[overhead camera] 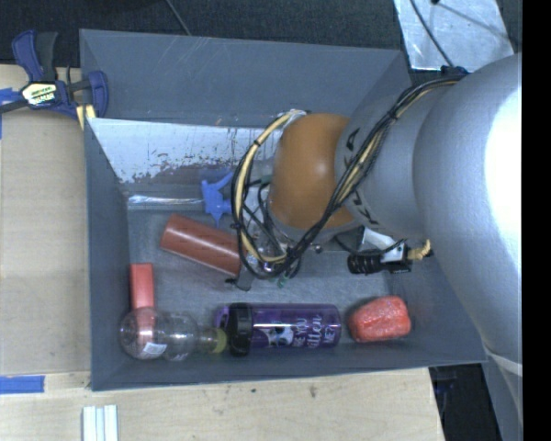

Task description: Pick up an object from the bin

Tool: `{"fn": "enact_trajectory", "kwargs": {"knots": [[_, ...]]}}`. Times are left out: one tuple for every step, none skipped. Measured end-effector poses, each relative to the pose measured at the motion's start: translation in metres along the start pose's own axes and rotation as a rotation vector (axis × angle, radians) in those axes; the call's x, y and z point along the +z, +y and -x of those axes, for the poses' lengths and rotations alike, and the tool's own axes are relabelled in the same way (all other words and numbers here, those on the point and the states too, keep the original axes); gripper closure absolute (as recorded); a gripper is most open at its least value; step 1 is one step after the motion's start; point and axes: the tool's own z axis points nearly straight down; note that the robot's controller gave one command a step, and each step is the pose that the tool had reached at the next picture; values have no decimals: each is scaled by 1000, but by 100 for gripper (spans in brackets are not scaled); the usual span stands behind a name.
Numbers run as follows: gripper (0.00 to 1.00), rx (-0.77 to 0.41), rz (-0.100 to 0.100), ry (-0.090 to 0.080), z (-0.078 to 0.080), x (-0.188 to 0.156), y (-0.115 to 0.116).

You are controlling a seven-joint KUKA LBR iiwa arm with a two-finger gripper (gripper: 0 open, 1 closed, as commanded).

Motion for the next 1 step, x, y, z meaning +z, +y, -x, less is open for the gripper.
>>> {"fn": "enact_trajectory", "kwargs": {"knots": [[100, 6, 0, 1, 8, -19, -9]]}}
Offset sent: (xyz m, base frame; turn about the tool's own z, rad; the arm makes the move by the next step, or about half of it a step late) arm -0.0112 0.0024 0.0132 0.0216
